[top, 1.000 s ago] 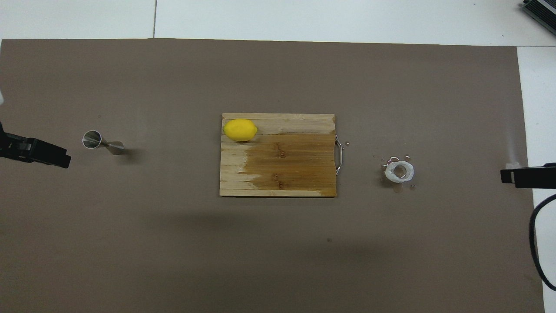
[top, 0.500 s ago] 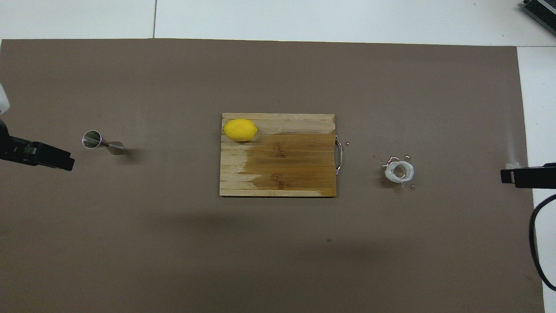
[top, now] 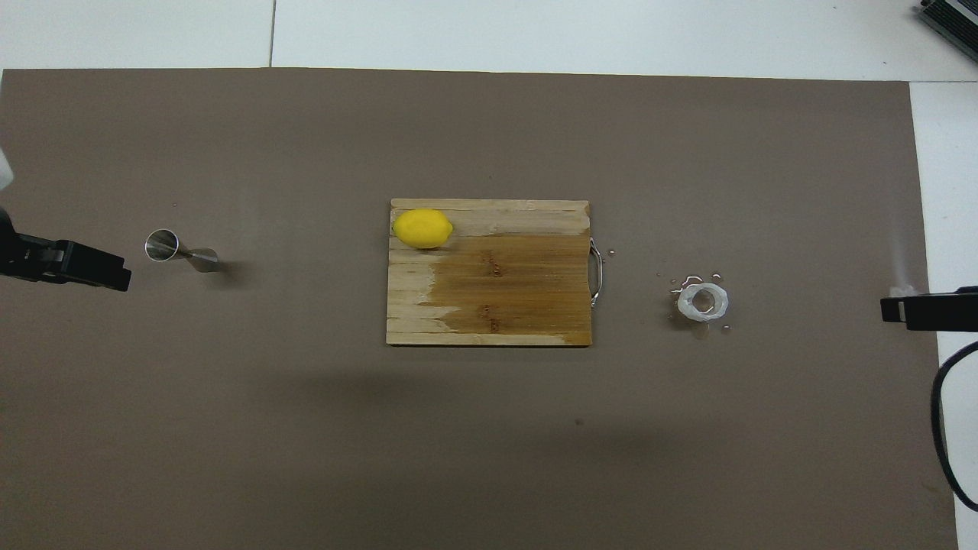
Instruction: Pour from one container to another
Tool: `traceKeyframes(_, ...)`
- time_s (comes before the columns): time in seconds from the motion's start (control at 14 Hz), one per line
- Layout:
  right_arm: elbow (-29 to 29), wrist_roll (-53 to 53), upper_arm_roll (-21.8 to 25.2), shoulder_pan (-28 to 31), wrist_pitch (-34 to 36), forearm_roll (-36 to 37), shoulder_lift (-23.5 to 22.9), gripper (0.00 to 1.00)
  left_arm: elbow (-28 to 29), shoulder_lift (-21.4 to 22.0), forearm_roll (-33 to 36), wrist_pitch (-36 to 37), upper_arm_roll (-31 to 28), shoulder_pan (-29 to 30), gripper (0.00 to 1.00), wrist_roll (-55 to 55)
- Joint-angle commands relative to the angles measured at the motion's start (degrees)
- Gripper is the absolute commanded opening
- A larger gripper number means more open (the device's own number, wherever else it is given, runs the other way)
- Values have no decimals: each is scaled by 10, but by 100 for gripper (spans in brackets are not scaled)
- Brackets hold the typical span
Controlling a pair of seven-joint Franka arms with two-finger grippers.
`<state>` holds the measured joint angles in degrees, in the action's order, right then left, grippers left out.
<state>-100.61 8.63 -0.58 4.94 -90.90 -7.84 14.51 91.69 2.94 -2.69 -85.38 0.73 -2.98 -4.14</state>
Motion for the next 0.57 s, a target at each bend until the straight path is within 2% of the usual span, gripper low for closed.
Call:
traceKeyframes(0.0,2,8,-2,6,10,-12,3,100,11,-9,-34,-10,-4,8,100,75)
traceKeyframes(0.29,2,8,-2,6,9,-12,3,100,-32,-75,-91,6,-5,54,100,221)
traceKeyframes(0.5,2,8,-2,6,9,-12,3,100,-80,-140,-119,23,-6,79,100,306)
